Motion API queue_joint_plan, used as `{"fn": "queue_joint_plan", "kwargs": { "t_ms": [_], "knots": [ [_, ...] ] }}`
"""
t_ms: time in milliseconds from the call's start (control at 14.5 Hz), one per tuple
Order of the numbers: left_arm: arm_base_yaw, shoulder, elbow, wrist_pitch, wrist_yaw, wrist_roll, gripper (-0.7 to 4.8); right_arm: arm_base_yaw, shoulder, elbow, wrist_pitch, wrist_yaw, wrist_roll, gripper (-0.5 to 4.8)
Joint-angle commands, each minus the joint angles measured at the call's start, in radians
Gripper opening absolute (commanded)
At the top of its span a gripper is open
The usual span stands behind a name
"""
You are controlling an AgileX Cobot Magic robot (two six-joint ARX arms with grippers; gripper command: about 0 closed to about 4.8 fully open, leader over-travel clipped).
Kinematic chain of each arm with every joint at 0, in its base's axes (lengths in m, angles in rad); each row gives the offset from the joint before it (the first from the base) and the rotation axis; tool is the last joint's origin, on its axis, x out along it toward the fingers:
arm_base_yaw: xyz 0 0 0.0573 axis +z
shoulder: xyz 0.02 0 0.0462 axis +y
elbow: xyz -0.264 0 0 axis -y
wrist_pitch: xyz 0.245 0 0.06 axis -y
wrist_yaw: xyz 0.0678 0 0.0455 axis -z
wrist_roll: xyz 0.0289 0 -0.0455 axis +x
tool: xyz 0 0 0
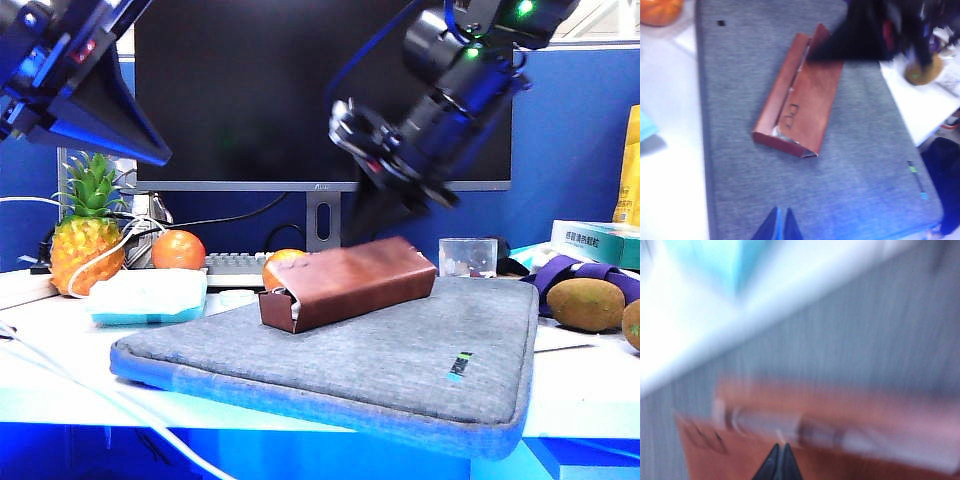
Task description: Close the glasses case.
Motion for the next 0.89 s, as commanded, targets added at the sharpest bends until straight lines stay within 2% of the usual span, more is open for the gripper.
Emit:
{"fn": "queue_joint_plan", "kwargs": {
  "t_ms": [69, 275, 344, 413, 481, 688, 825, 894],
  "knots": [
    [0.000, 0.002, 0.006, 0.026, -0.015, 0.011, 0.27, 0.001, 0.001, 0.059, 0.077, 0.018, 0.020, -0.06],
    [0.000, -0.010, 0.006, 0.027, -0.025, -0.025, 0.27, -0.002, -0.072, 0.075, 0.089, -0.084, 0.036, -0.06],
    [0.000, -0.033, 0.006, 0.031, -0.064, -0.025, 0.28, 0.004, -0.133, 0.074, 0.089, -0.040, -0.010, -0.06],
    [0.000, -0.082, 0.006, 0.039, -0.158, -0.023, 0.29, 0.017, -0.236, 0.074, 0.088, 0.080, -0.065, -0.06],
    [0.000, -0.166, 0.006, 0.046, -0.270, -0.010, 0.31, 0.017, -0.358, 0.074, 0.087, 0.151, -0.072, -0.06],
    [0.000, -0.369, -0.001, 0.046, -0.376, 0.049, 0.32, 0.017, -0.619, 0.000, 0.082, 0.310, -0.105, -0.06],
    [0.002, -0.472, -0.026, 0.044, -0.455, 0.056, 0.36, 0.017, -0.782, -0.140, 0.108, 0.381, -0.104, -0.06],
    [0.002, -0.532, -0.047, 0.047, -0.460, 0.056, 0.36, 0.017, -0.877, -0.238, 0.127, 0.423, -0.104, -0.06]
  ]
}}
